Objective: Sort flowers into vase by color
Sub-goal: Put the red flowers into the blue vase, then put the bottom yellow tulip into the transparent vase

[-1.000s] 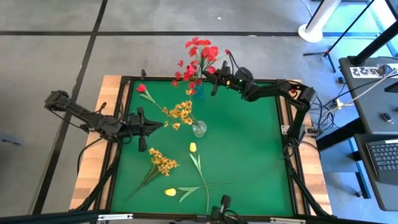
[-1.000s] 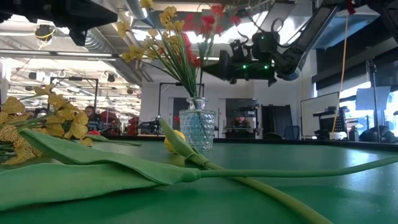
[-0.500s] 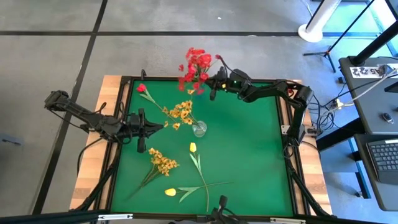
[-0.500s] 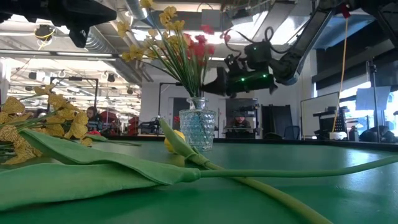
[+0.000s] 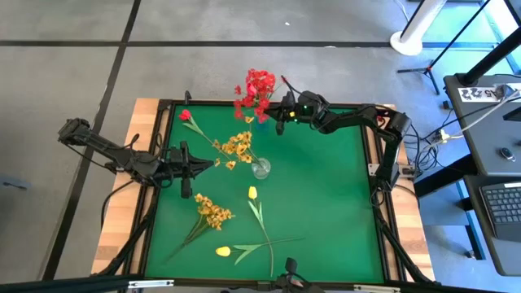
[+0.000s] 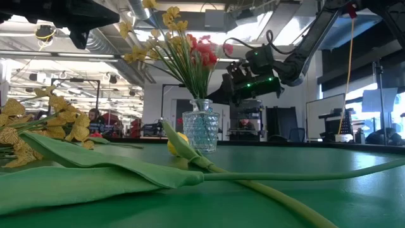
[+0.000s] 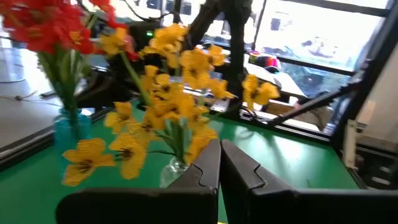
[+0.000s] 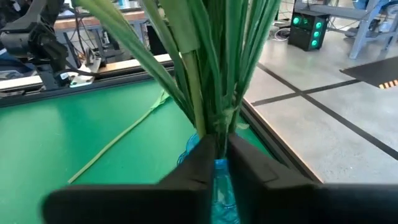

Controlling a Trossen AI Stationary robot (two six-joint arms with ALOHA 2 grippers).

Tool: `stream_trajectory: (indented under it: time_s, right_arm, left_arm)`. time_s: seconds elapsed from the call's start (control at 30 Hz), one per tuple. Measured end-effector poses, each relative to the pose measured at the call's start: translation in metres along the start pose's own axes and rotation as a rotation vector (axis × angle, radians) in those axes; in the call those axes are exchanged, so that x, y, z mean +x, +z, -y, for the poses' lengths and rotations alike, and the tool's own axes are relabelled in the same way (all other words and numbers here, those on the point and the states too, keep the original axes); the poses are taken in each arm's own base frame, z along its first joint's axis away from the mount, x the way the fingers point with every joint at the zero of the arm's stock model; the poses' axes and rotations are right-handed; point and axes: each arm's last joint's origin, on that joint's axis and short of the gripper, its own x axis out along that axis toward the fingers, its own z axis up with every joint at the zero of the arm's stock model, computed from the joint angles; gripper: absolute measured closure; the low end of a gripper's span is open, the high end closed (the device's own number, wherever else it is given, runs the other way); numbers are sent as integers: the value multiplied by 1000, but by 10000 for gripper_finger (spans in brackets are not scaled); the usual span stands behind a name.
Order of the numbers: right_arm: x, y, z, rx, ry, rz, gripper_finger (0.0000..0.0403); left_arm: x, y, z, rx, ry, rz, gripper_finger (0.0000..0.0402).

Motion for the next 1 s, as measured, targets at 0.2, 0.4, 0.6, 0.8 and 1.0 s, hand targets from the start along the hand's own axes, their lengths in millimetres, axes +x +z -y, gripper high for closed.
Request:
stream_trajectory:
  time_s: [0.2, 0.4, 0.6, 0.8, 1.0]
  right_arm:
    - [-8, 9, -3, 18, -3, -45, 249]
    - [-27, 30, -9, -28, -16, -120, 168]
    - [-55, 47, -19, -8, -21, -263, 156]
    - [-80, 58, -48, 77, 31, -402, 178]
    - [-91, 60, -114, 88, 186, -536, 204]
  left_arm:
    - [0, 1, -4, -27, 121, 28, 401]
    - [0, 0, -4, -28, 123, 25, 401]
    - [0, -3, -4, -60, 129, 4, 401]
    - [0, -5, -5, -86, 134, -12, 401]
    - [0, -6, -5, -119, 126, -19, 401]
